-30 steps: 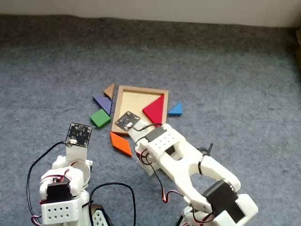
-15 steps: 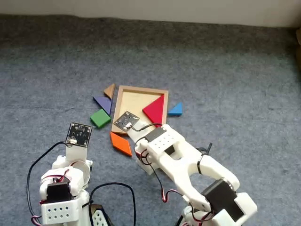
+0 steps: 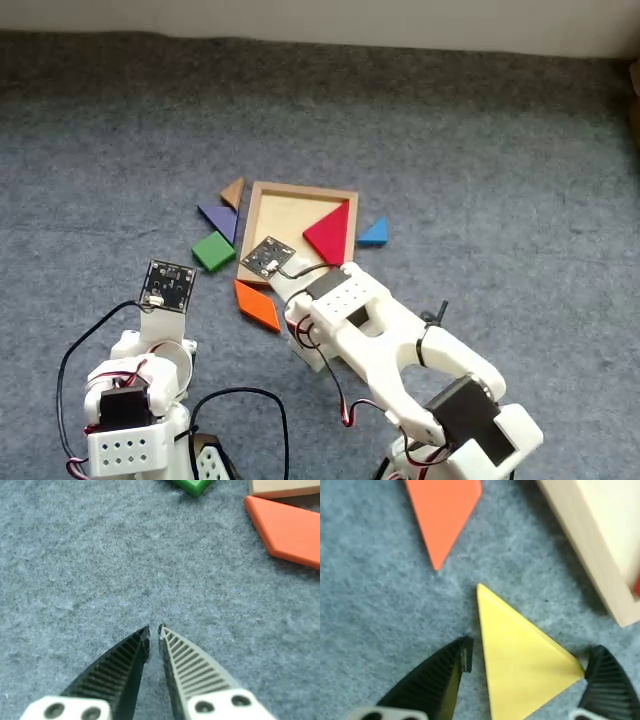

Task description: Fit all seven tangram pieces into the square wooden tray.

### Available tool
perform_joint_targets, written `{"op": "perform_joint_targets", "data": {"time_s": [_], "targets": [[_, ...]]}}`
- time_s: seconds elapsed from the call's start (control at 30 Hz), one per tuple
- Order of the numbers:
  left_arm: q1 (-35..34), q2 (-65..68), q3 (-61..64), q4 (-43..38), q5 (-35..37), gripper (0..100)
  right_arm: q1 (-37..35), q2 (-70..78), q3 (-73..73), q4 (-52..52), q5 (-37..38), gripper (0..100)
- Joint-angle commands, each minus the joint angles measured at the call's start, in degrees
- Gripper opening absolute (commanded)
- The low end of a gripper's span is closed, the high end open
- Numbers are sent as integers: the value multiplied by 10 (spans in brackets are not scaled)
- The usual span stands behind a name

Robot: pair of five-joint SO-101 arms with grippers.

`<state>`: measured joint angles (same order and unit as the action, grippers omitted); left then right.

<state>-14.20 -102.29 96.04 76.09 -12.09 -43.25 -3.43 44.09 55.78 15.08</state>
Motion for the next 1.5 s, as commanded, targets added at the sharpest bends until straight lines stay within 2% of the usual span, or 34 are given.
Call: {"op": "perform_joint_targets", "data": {"time_s": [0.0, 0.33, 0.5, 0.63, 0.93, 1.13, 1.23, 1.37, 1.47], "targets": [[4, -15, 11, 4, 4, 56, 13, 11, 7, 8, 4, 286], [4, -15, 11, 4, 4, 56, 13, 9, 12, 8, 5, 282], [4, -15, 11, 4, 4, 56, 39, 7, 7, 9, 7, 282], [4, -15, 11, 4, 4, 56, 47, 2, -23, 51, 25, 282], [4, -15, 11, 4, 4, 56, 47, -108, -55, 81, 35, 282], [4, -15, 11, 4, 4, 56, 47, -131, -57, 81, 35, 282], [4, -15, 11, 4, 4, 56, 46, -129, -53, 78, 29, 284], [4, -15, 11, 4, 4, 56, 46, -128, -38, 75, -42, 285], [4, -15, 11, 4, 4, 56, 36, -128, 7, 29, -46, 286]]}}
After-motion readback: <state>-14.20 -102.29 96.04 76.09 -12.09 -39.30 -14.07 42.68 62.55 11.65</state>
